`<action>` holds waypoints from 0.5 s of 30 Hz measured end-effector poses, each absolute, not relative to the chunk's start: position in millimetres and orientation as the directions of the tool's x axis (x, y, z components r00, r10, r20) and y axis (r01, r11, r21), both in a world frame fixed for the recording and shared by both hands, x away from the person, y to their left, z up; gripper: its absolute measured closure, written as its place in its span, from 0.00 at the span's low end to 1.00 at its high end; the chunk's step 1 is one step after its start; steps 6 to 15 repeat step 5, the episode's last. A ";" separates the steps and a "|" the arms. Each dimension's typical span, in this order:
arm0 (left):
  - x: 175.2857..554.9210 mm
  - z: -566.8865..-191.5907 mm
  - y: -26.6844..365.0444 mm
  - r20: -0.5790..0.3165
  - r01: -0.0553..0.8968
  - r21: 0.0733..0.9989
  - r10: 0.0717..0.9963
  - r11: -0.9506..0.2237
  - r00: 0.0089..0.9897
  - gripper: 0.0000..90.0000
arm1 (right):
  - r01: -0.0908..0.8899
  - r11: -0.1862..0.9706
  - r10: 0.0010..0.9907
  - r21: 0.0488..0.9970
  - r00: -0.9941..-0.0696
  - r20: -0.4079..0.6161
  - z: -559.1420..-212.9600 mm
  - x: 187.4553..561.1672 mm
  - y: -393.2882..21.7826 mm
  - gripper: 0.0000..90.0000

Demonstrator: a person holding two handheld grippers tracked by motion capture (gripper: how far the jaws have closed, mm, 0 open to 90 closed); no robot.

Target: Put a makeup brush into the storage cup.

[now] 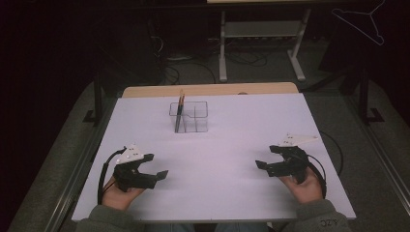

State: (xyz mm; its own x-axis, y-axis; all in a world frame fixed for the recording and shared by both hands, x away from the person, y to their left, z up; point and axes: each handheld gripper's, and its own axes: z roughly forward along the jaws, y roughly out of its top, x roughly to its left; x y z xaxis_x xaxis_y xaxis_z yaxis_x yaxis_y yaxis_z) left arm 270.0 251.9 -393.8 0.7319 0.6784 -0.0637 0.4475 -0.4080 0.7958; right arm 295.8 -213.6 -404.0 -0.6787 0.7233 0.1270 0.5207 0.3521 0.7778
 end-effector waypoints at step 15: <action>271.0 -392.5 249.9 -0.066 0.447 0.798 0.679 -0.404 0.731 0.20 | 0.523 0.346 0.726 0.779 -0.675 0.131 -404.7 295.4 -214.5 0.21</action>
